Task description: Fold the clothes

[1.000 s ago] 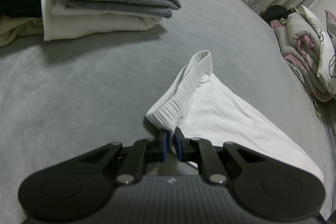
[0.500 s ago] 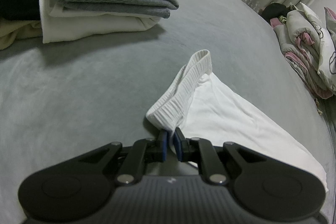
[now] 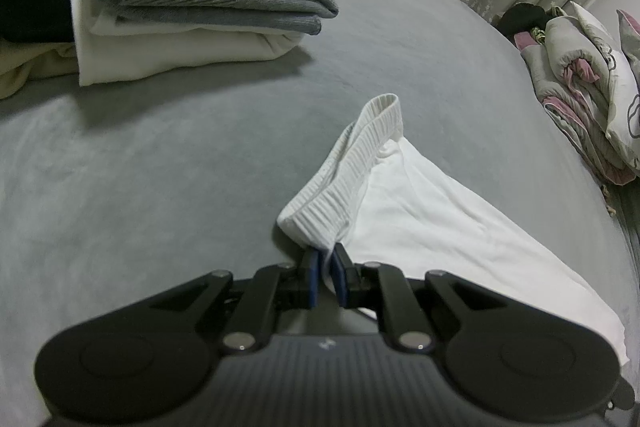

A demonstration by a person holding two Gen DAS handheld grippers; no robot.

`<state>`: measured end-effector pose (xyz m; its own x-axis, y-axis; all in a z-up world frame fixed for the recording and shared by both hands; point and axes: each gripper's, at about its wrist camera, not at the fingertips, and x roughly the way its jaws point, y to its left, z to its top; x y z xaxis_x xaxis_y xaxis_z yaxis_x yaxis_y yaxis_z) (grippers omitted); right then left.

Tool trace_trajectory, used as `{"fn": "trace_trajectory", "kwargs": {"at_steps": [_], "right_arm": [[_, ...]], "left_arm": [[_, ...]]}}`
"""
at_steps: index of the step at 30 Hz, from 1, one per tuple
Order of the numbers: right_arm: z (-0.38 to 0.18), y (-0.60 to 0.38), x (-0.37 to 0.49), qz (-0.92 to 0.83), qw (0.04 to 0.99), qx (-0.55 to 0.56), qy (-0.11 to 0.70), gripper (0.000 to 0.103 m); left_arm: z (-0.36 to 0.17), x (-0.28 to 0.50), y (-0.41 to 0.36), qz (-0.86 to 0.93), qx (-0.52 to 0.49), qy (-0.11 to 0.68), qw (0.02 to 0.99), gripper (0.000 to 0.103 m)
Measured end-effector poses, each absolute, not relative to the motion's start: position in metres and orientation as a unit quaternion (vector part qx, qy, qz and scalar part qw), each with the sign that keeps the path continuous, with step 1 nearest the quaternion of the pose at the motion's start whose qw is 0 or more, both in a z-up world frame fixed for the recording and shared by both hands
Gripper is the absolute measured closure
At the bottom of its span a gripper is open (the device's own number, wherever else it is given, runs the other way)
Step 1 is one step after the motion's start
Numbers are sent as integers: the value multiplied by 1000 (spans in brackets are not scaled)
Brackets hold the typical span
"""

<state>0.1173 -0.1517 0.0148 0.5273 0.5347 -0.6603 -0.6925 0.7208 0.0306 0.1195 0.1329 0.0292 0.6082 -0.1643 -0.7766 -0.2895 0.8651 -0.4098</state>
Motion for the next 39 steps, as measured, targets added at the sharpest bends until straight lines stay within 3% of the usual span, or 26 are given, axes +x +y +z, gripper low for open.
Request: {"fn": "trace_trajectory", "kwargs": {"at_steps": [5,10,21,23,25,28,39], "right_arm": [[16,-148,123,437,825,-88,347,22],[17,-132,116,481,789,-164,345,24],[13,-126,122,472,805,-178,313,23],[16,-137,124,481,808,-131,313,27],[19,-150,123,493,808,-83,310,40],[23,-167,113,509,800,-60,312,49],[23,-157,83,488,797,-134,330,50]], "left_arm": [[29,120,134,36,-258,442,858,93],[30,120,132,36,-254,442,859,93],[31,119,131,35,-247,442,862,93],[31,118,131,35,-245,442,862,93],[31,118,130,35,-243,442,863,93],[31,118,129,36,-238,443,864,93],[33,118,128,36,-231,443,866,93]]}}
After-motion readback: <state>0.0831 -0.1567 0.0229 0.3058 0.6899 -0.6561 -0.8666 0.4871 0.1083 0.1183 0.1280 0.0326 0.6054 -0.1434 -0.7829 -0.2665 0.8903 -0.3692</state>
